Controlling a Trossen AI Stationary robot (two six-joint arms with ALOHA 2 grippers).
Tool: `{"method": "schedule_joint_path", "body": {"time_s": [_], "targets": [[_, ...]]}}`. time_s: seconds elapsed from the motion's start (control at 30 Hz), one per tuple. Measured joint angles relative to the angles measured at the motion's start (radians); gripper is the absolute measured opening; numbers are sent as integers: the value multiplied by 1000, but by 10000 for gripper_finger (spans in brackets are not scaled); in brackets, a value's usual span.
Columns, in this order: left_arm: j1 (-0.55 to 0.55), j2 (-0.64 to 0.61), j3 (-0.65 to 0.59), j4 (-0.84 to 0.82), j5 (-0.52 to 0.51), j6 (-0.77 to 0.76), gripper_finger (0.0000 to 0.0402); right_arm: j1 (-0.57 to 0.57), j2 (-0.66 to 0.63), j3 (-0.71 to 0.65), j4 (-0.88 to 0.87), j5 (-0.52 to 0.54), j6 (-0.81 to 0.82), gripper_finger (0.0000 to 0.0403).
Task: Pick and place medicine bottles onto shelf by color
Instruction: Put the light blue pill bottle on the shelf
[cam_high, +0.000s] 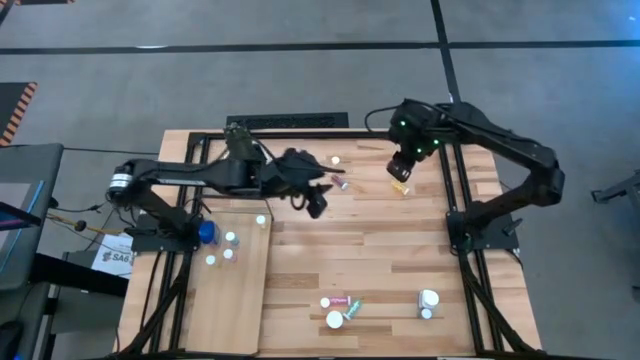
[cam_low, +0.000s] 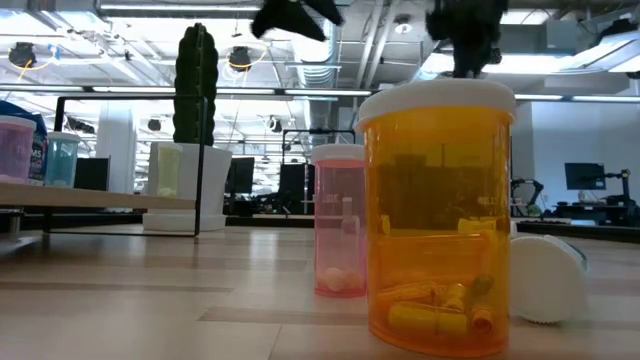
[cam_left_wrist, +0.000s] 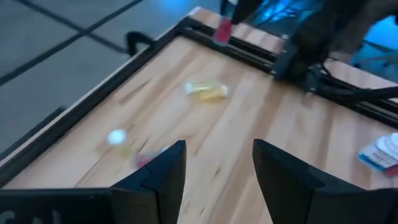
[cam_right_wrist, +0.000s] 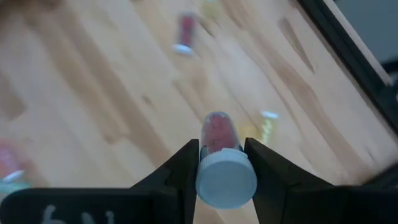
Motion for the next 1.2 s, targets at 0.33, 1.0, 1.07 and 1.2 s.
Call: {"method": "schedule_joint_path", "body": {"time_s": [0.33,1.0,1.07,1.2], "targets": [[2,124,1,382,105,78,173,221,-1,155,-57,-4,19,136],[-2,230,1,542,104,342,261,343,44,175,55,-60,45,137],[-3,236,1,542,103,361,261,344,52,175,63,-73,44,138],[-1,238,1,541,133,385,261,349,66,175,100,-110,40,140]]}}
